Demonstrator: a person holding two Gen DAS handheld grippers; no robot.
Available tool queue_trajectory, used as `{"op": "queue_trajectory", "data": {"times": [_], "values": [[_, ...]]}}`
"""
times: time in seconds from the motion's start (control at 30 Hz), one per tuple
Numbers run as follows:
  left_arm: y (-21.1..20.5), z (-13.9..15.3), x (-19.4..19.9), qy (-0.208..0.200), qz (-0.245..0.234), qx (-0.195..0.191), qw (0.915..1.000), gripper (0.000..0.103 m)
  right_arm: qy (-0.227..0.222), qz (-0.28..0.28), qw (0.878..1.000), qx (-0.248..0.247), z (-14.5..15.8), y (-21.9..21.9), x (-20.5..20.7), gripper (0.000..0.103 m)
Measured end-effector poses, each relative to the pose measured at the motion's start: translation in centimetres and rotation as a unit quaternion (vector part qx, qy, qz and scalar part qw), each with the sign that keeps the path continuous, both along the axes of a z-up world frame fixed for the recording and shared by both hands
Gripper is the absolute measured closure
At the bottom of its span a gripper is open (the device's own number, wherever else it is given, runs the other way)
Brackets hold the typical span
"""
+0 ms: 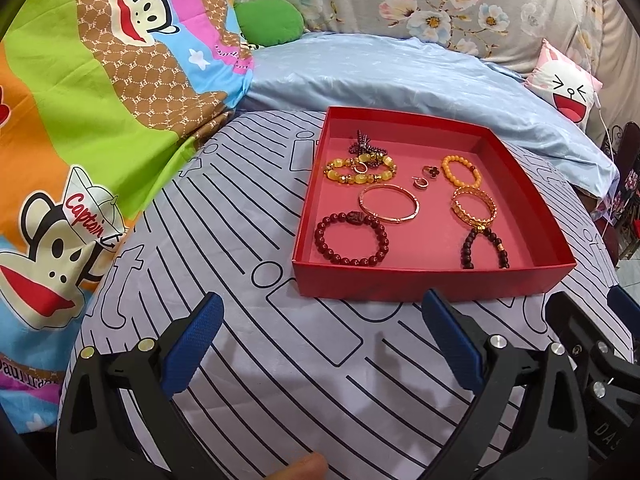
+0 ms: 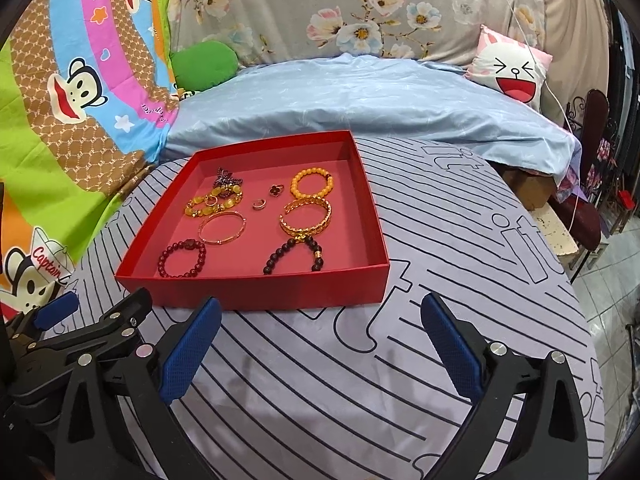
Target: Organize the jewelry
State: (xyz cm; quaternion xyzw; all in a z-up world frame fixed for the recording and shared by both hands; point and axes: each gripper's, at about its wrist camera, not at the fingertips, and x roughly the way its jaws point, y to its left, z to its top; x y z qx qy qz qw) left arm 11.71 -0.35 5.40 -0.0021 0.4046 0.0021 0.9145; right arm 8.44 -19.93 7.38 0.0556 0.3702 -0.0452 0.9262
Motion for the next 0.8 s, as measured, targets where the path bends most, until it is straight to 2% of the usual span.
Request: {"op": "queue_trajectory", "data": {"times": [0.8], "values": [[0.12, -0.28, 0.18, 0.004, 0.005, 0.007, 1.0000, 0.008, 0.004, -0.004, 1.000, -0.006, -0.25, 0.46, 0.08, 0.007]]}}
